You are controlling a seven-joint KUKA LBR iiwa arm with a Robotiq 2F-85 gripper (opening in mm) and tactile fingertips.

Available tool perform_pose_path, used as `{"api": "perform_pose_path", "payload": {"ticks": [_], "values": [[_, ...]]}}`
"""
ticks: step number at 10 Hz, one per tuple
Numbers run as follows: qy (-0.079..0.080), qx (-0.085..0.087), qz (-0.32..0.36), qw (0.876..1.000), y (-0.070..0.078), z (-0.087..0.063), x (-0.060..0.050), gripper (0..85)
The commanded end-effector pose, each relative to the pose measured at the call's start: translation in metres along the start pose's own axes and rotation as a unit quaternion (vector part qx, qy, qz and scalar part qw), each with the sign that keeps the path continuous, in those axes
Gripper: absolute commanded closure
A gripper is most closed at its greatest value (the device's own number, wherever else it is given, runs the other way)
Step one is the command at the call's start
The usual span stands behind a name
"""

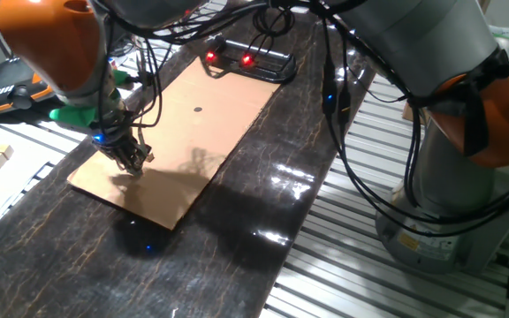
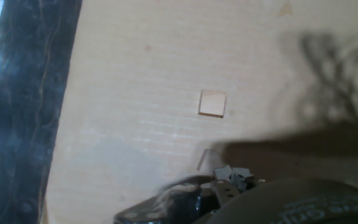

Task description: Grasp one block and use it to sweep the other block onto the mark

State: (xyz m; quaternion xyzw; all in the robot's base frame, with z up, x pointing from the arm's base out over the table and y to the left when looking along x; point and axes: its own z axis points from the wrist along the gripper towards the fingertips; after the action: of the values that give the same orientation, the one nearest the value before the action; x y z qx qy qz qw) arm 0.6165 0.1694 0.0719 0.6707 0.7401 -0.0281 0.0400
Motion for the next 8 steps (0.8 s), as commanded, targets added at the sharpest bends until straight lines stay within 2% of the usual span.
{"api": "perform_pose_path", "payload": {"ticks": [1, 2, 3, 4, 8], "values": [[0.002, -0.009, 0.011, 1.0, 0.0, 0.001, 0.0, 61.3], [0.002, -0.011, 0.026, 1.0, 0.002, 0.002, -0.001, 43.3], [0.002, -0.013, 0.049, 0.999, 0.003, 0.004, -0.001, 32.0], [0.001, -0.014, 0.072, 0.997, 0.005, 0.005, -0.002, 28.7], [0.001, -0.013, 0.139, 0.99, 0.011, 0.006, -0.005, 28.0]]}}
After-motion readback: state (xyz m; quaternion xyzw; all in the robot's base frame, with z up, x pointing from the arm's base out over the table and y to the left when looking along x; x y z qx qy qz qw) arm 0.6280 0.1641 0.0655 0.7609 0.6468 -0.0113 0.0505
